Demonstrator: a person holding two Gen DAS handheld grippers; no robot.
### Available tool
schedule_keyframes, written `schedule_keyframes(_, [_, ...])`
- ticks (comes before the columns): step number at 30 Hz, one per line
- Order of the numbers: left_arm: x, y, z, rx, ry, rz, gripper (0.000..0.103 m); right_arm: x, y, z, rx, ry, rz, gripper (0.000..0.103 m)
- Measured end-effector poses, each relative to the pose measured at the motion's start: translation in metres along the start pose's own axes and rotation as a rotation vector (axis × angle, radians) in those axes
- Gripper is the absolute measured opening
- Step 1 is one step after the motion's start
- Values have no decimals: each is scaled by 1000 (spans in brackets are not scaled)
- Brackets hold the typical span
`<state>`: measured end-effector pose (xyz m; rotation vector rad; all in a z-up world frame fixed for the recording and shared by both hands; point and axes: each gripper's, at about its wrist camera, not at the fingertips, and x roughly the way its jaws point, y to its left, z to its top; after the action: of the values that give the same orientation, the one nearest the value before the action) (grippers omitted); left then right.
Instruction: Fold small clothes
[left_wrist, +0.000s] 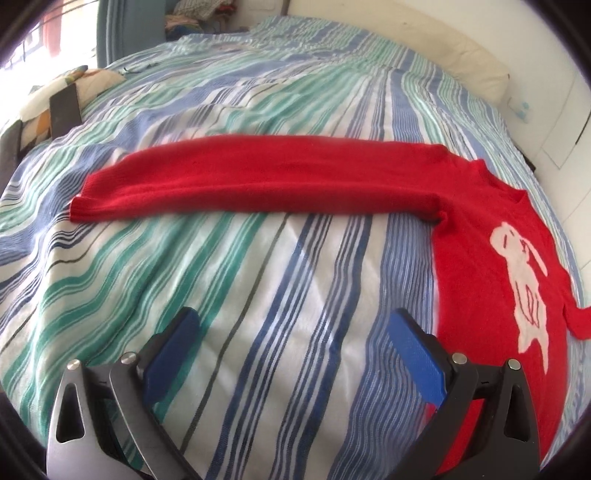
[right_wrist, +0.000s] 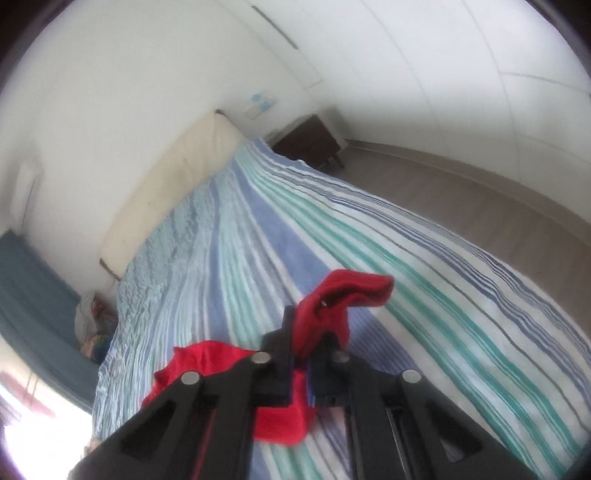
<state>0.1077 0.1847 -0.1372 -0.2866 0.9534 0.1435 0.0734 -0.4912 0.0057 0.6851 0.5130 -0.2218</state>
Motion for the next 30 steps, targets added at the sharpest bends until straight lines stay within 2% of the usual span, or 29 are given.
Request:
schedule_keyframes(2, [0,3,3,-27,1,-14,102,10,73,5,-141,28,113,4])
schedule_keyframes(4, [1,6,5,-41,4,-18,102,21,141,-4,-267,74,222,4])
schedule_keyframes(7, [0,7,5,-35,2,-10,102,50,230,-42,-415,165,344,4])
schedule_keyframes(10, [-2,6,5,-20,-5,-4,102,90,287,-95,-511,298,404,7])
schedule_keyframes(11, [-3,6,5,-15,-7,0,102,105,294,-115,-515,371,427,12])
schedule_keyframes(12, [-3,5,5,-10,-9,4,102,121,300,-134,-507,449,441,33])
schedule_keyframes(13, [-3,5,4,-7,-9,8,102,132,302,-151,-493,518,455,57])
schedule_keyframes(14, [-2,5,4,-8,-7,8,102,137,294,-164,-468,568,485,61])
schedule_keyframes(16, [-2,6,5,-16,-4,5,102,141,282,-174,-433,606,521,61])
schedule_keyframes(19, [1,7,7,-39,1,-14,102,139,256,-164,-433,594,481,61])
schedule_keyframes(22, [5,5,7,-45,10,-19,102,146,220,-140,-407,573,351,61])
schedule_keyframes(24, [8,2,5,-30,17,-10,102,153,197,-128,-375,597,273,61])
schedule_keyframes(28, [15,-5,-1,14,36,17,102,175,145,-141,-290,714,191,61])
schedule_keyframes(30, [19,-7,-4,33,50,32,102,190,116,-155,-274,737,82,58])
